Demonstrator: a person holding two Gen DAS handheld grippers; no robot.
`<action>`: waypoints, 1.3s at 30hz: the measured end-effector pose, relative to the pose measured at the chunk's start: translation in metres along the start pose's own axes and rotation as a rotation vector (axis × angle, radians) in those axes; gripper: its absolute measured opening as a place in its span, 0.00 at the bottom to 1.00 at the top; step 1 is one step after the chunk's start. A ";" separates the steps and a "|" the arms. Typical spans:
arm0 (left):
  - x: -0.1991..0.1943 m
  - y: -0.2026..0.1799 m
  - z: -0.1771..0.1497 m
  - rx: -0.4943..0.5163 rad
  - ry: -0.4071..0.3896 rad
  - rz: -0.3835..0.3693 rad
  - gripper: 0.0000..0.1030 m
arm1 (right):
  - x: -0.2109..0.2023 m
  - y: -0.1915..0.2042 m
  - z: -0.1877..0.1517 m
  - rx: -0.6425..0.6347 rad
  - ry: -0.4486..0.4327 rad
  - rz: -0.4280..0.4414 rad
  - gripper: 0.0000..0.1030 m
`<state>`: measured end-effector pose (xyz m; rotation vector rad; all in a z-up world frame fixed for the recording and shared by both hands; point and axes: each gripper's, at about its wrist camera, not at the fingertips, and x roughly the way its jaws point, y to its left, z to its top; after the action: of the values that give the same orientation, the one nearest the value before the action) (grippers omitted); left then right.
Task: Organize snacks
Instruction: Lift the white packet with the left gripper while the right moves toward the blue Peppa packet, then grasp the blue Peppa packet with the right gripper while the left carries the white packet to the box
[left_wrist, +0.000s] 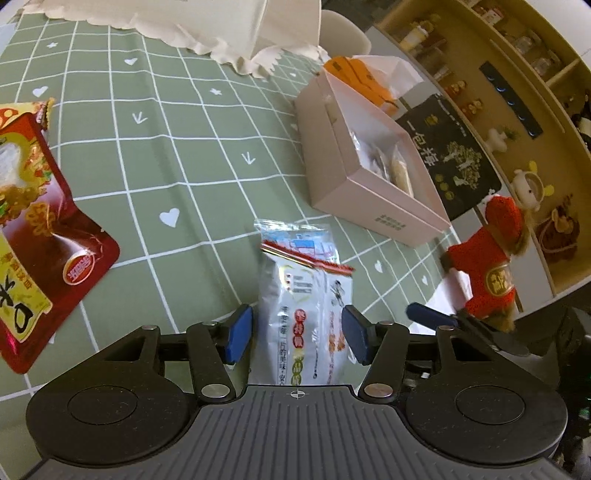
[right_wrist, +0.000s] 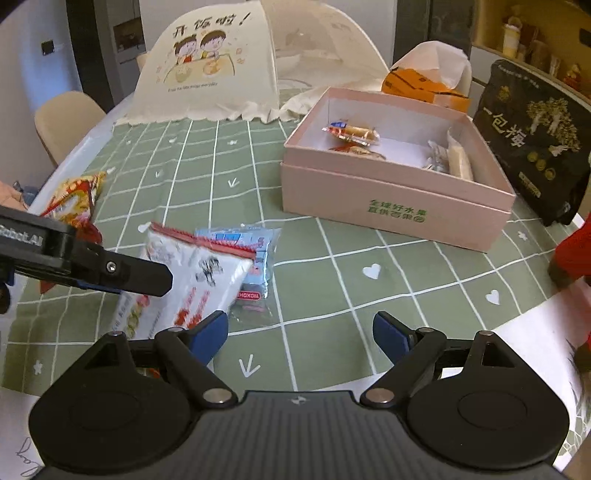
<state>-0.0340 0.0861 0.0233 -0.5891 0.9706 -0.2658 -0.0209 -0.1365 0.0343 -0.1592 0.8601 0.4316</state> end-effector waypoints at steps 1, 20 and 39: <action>0.000 0.001 0.000 -0.003 -0.001 0.000 0.57 | -0.004 -0.001 0.000 0.002 -0.005 0.014 0.85; -0.005 -0.026 -0.014 0.066 0.022 -0.088 0.42 | 0.005 -0.005 -0.018 -0.014 0.066 0.022 0.85; -0.043 -0.027 -0.010 0.074 -0.008 0.300 0.20 | 0.016 0.002 0.024 -0.018 0.067 0.169 0.85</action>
<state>-0.0642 0.0804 0.0647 -0.3700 1.0228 -0.0315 0.0044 -0.1222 0.0375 -0.1187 0.9393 0.5954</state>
